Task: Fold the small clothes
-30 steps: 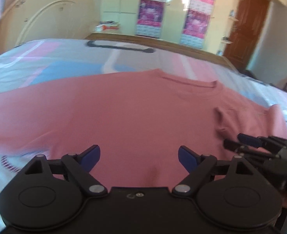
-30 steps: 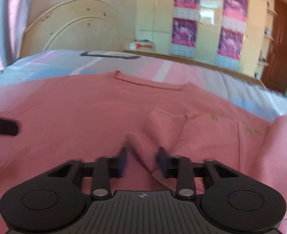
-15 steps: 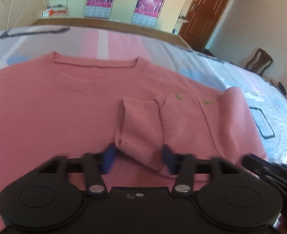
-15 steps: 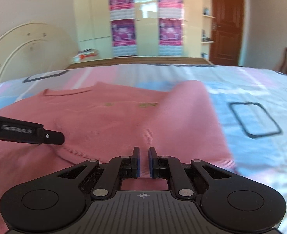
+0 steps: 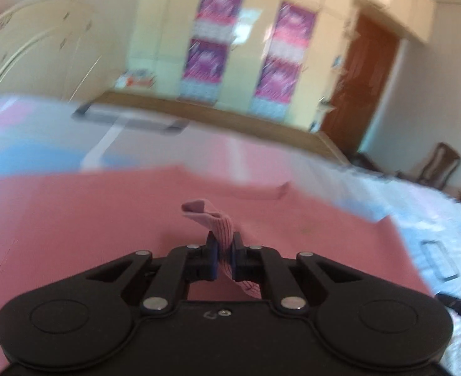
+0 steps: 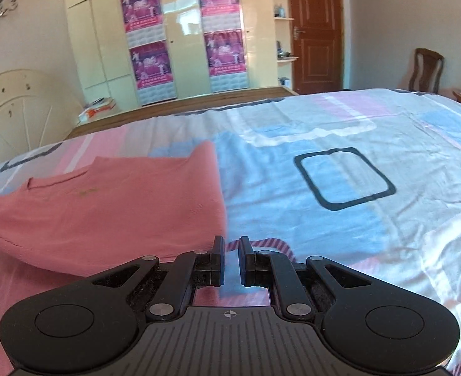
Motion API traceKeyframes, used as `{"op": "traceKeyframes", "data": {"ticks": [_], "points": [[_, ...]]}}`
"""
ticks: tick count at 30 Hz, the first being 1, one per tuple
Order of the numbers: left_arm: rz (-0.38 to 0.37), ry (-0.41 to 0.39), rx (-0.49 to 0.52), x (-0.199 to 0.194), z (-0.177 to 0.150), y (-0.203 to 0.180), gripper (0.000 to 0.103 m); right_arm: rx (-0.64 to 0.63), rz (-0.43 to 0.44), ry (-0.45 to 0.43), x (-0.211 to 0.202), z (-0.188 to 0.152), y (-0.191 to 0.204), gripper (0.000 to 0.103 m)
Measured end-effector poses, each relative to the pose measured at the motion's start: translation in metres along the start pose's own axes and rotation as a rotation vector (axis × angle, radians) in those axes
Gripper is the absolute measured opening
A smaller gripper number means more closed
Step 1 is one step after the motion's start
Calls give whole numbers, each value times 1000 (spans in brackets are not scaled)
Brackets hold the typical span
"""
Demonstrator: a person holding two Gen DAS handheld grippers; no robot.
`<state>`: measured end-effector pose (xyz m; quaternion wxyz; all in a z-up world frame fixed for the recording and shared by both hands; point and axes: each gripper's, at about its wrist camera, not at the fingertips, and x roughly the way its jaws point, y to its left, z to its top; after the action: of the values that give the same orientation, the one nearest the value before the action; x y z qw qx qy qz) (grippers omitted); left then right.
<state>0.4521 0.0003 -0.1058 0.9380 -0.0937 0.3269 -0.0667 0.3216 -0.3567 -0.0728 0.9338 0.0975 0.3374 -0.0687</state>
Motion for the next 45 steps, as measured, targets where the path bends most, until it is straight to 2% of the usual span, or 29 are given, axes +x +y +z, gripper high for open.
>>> {"op": "traceKeyframes", "data": {"ticks": [5,10,12,13,14,16,19,21,22,23,25,27,29,32,37,39,40,42,43,44,45], "points": [[20,33,-13,4,-18,11,7,-28,29,39,9,-5,13,10],[22,46,-28,9,-17,20,9,-49,23,68,16,-8,16,10],[14,42,-34,13,-16,23,17,-52,14,55,13,-7,14,10],[10,42,-40,15,-16,26,31,-50,11,51,13,-5,12,10],[8,49,-46,18,-16,29,51,-46,7,48,12,-5,10,10],[7,50,-53,24,-14,32,58,-41,-1,44,13,-2,8,10],[-38,107,-90,39,-11,35,51,-35,-11,38,14,0,7,10],[-37,112,-88,47,-8,34,38,-36,-15,34,16,2,7,10],[-40,123,-71,49,-5,33,7,-37,-15,36,16,3,7,10],[-42,97,-80,46,-2,34,6,-40,-14,36,17,4,8,10],[-41,-5,-93,30,4,37,6,-47,-6,35,18,5,10,10],[1,-41,-68,22,7,39,6,-57,6,39,20,5,12,10],[32,-20,-43,25,5,44,6,-62,14,57,24,3,13,10],[35,37,-52,36,-1,52,6,-72,18,79,28,0,16,10],[41,52,-34,37,-10,52,6,-78,53,28,24,5,18,10],[37,59,-50,39,-10,55,7,-132,22,113,41,3,25,10],[37,62,-53,39,-9,55,13,-150,14,102,42,3,25,10],[53,60,-45,39,-6,56,39,-133,39,74,40,12,23,10],[59,52,-37,39,-4,55,62,-121,52,49,40,18,22,10],[63,42,-28,40,-3,54,67,-126,61,29,41,24,23,10],[59,55,-19,45,0,53,62,-141,62,17,45,30,26,10]]}}
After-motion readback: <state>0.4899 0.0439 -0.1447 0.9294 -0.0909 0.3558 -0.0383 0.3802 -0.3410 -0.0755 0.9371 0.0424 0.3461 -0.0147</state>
